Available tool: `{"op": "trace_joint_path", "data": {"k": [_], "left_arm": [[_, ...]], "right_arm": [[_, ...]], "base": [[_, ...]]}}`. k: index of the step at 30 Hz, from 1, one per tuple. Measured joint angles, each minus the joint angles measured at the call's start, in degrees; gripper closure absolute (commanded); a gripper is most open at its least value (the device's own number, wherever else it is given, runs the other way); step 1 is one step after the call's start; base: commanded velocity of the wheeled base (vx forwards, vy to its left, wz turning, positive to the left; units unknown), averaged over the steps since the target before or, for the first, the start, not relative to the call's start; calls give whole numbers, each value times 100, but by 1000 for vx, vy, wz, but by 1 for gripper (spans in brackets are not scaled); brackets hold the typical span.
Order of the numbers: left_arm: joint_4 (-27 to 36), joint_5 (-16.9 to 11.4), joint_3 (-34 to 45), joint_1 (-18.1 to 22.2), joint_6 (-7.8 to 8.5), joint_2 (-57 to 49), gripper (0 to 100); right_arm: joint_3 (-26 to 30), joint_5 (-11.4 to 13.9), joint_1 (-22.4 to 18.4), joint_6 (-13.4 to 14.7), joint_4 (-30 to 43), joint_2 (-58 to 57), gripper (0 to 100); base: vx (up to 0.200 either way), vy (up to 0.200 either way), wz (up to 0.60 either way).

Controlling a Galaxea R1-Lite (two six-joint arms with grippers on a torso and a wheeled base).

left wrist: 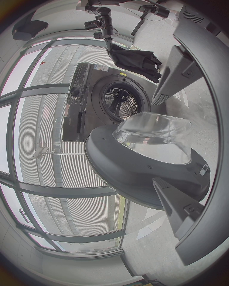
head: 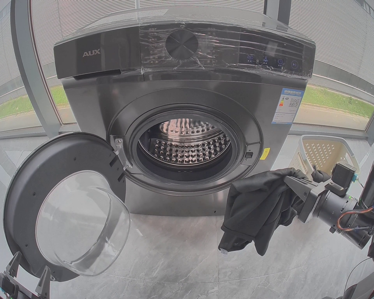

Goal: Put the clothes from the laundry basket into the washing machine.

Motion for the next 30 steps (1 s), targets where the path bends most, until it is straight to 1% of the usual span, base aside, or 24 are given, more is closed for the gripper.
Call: {"op": "trace_joint_path", "data": {"k": [8,14,30], "left_arm": [[-2,2,0,2,-10,-2,0],[-5,2,2,-2,-2,0,0],[-10,0,0,0,-5,-2,0]], "right_arm": [[9,2,0,0,5,5,100],[7,2,4,0,0,5,100],[7,2,4,6,-1,-1,100]], "base": [[0,0,0],[0,-200,0],[0,0,0]]}}
